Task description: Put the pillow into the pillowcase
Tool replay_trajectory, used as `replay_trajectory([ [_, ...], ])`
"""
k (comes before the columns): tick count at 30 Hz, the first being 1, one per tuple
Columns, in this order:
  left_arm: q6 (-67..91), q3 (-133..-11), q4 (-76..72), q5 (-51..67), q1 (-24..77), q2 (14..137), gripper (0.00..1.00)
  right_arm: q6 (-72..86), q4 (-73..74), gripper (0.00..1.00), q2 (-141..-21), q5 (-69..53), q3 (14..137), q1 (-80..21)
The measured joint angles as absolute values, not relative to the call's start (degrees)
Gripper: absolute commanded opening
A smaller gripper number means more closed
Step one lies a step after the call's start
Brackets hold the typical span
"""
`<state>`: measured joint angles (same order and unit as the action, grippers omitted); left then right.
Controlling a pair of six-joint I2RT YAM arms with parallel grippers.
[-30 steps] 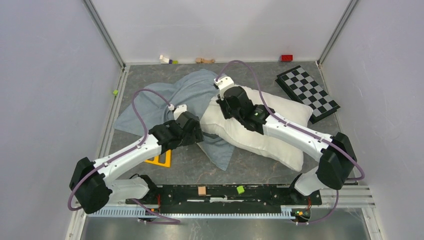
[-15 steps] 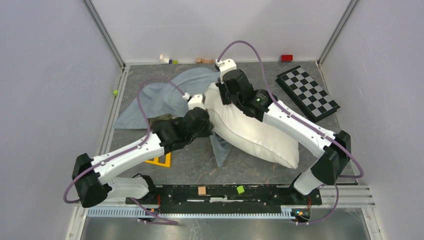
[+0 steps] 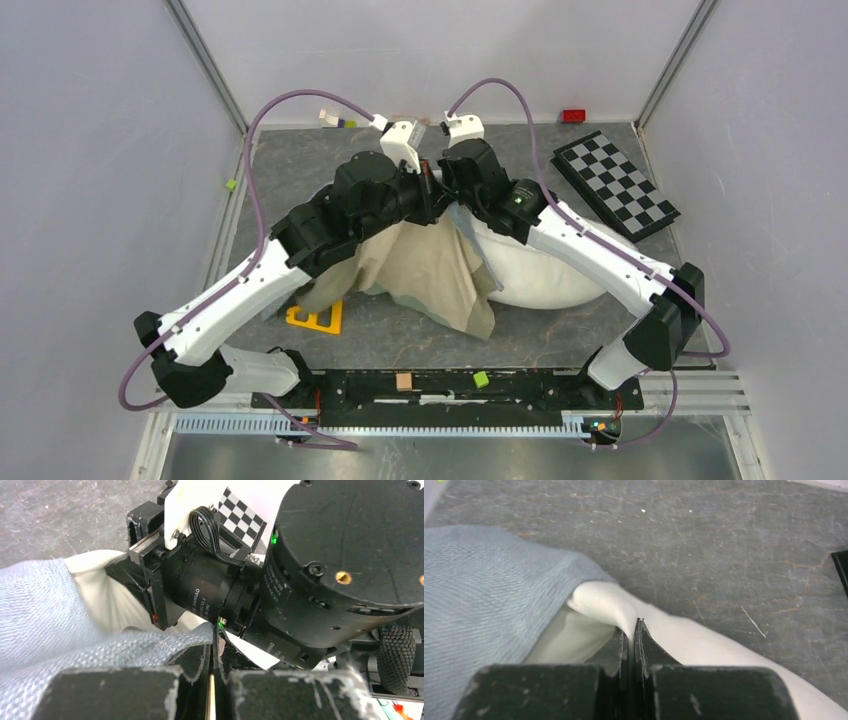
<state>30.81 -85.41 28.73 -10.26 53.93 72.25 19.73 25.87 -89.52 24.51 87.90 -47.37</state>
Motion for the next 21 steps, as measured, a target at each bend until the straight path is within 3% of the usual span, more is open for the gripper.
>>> replay_trajectory([
  [7, 30.65, -89.52, 30.52, -4.69, 51.59, 76.66, 0.02, 20.32, 28.23, 0.00, -88.31, 26.41, 86.43, -45.98],
  [11, 31.42, -94.98, 33.12, -0.27, 48.05, 79.72, 0.02, 18.02, 33.71, 0.02, -92.14, 23.83, 94.50, -43.79],
  [13, 31.75, -97.80, 34.15, 0.12, 45.52, 81.82, 0.03, 16.97, 35.09, 0.28, -96.01, 18.48, 100.71, -41.04],
  [15, 32.80, -100.09, 34.83, 0.12, 42.94, 84.05, 0.02, 15.97, 34.76, 0.69, -98.52, 13.82, 103.83, -39.33],
  [17, 33.80, -100.75, 35.86, 0.10, 41.30, 85.43, 0.02, 13.93, 34.13, 0.83, -99.11, 11.09, 104.25, -38.46],
  [21, 37.56, -100.75, 38.74, 1.83, 38.81, 86.87, 0.02, 10.35, 33.54, 0.98, -98.00, 9.72, 104.31, -38.28],
])
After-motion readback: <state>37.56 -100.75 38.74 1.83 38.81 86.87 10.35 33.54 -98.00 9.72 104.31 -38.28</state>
